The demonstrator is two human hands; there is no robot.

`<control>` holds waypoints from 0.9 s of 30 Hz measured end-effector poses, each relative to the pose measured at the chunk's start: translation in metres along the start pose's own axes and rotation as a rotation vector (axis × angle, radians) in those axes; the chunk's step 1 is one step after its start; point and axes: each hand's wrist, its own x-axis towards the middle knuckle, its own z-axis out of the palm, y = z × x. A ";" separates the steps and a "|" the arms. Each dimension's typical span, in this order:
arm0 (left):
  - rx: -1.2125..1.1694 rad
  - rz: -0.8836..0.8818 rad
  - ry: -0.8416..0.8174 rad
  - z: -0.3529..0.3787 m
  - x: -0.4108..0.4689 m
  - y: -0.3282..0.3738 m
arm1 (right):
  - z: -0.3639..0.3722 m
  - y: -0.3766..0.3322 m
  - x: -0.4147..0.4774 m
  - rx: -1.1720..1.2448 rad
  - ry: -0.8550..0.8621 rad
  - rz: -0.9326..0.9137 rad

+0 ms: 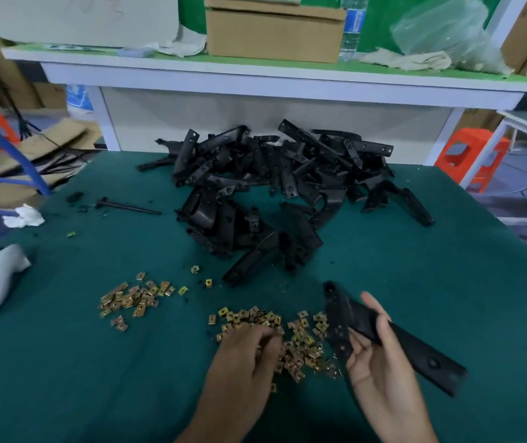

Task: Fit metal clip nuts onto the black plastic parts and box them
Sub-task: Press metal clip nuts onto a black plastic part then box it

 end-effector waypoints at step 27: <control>0.429 0.163 -0.062 0.016 0.031 -0.030 | -0.005 0.006 -0.004 0.052 0.003 0.129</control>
